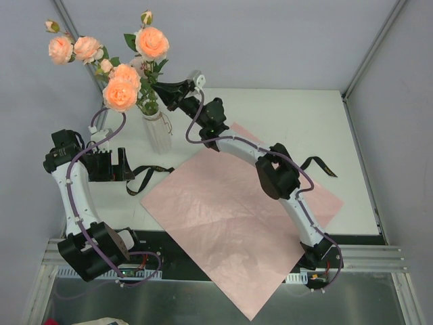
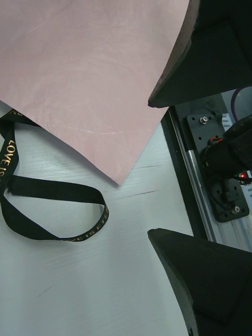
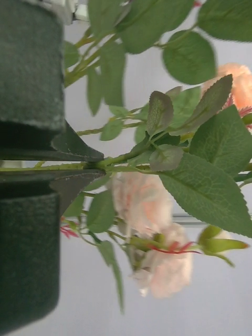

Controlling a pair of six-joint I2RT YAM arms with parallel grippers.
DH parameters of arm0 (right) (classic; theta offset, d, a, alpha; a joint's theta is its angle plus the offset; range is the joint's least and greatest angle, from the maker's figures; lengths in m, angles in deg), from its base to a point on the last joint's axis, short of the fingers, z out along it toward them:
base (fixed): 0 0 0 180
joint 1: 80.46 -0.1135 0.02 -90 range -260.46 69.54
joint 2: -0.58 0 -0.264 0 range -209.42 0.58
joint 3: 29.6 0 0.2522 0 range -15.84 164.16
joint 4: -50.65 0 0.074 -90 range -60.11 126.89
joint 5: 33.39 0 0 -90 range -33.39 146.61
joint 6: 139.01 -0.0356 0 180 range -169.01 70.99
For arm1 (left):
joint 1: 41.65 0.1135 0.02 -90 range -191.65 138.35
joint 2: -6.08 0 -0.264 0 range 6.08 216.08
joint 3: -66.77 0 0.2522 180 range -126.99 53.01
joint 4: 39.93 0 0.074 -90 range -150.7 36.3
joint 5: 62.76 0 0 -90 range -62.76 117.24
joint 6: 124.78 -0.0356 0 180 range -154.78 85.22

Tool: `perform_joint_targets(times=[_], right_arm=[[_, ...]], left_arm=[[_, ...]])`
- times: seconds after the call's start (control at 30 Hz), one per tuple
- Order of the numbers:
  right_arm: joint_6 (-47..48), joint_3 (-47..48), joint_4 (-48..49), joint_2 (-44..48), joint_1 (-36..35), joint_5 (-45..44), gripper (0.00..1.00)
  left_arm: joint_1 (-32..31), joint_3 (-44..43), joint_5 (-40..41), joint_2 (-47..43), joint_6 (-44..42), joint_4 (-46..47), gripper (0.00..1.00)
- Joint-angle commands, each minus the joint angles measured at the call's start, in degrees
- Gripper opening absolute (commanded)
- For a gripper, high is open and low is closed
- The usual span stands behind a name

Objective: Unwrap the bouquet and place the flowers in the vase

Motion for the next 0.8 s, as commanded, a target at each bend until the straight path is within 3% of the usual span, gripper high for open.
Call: perform_joint_targets(times=[0.0,0.13,0.2,0.27,0.33,0.37,0.5,0.53,0.77], right_arm=[[-0.65,-1.57,3.3,1.73,-1.42,-0.18,0.0],[1.02,-1.48,-9.34,3.74,-2.83,-0.26,0.01],[1.47,0.18,-19.15,4.19,-3.44,-0.44,0.11],[0.77,-0.77,-22.28,5.41,-3.53,-0.35,0.19],[0.33,-4.36,-24.13,7.86,-3.53,-0.44,0.39],[0.76,-5.6,-25.62,9.1,-3.53,-0.88,0.55],[3.49,-14.29,-33.52,17.0,-3.27,-2.63,0.85],[3.84,-17.45,-34.94,20.5,-3.1,-3.33,0.98],[5.16,-24.25,-45.83,31.69,-0.38,-6.86,0.96]], left_arm=[[0.32,-1.29,-1.36,-1.66,-0.85,-1.49,0.99],[0.32,-0.33,-1.27,-2.28,-1.29,-1.49,0.99],[0.32,0.11,-1.44,-2.37,-1.29,-1.49,0.99],[0.32,0.29,-1.53,-2.37,-1.38,-1.49,0.99],[0.32,0.55,-1.88,-2.37,-1.38,-1.41,0.99],[0.32,0.64,-1.97,-2.28,-1.3,-1.23,0.99],[0.32,1.69,-2.15,-2.28,-0.68,-0.27,0.99],[0.32,2.04,-2.32,-2.28,-0.59,-0.09,0.99],[0.32,3.45,-2.93,-1.58,1.08,2.37,0.99]])
